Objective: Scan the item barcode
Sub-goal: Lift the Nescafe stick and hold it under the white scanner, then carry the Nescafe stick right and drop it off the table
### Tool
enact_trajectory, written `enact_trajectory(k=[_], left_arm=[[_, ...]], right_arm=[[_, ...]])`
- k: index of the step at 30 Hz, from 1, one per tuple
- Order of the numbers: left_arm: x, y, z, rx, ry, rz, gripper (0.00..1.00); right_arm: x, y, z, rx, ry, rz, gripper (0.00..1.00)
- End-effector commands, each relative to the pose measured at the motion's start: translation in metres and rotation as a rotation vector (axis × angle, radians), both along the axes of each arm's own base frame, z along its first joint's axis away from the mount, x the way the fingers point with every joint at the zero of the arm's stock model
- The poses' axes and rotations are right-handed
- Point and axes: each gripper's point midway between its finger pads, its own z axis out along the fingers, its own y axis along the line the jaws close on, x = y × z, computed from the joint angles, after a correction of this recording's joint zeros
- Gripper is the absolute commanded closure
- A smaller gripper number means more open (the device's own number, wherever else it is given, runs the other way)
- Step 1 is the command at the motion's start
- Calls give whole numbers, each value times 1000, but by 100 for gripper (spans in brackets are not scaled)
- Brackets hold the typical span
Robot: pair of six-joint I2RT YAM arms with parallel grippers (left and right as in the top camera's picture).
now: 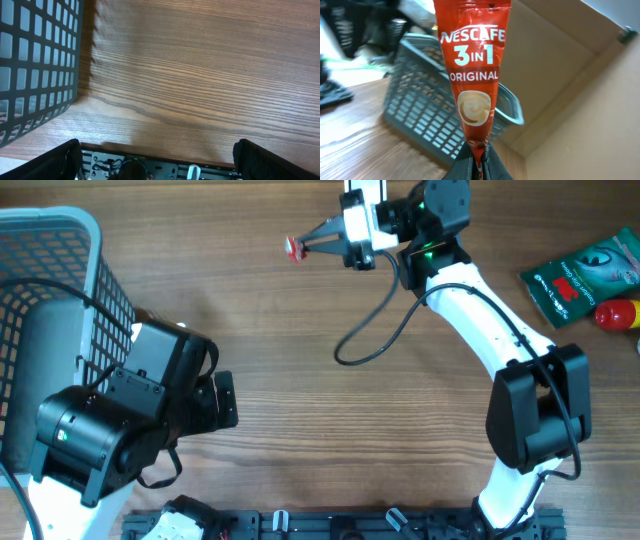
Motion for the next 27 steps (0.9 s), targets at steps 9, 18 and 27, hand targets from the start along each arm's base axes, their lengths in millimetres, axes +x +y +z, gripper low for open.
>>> enact_trajectory(k=[9, 18, 27], left_arm=[[1, 3, 3, 3, -14, 16, 0], [1, 3, 3, 3, -14, 16, 0], [1, 3, 3, 3, -14, 16, 0]], right_arm=[[-18, -11, 0, 86, -389, 95, 95], [34, -7, -55, -281, 1006, -168, 96], [165, -91, -160, -41, 1570, -1316, 96]])
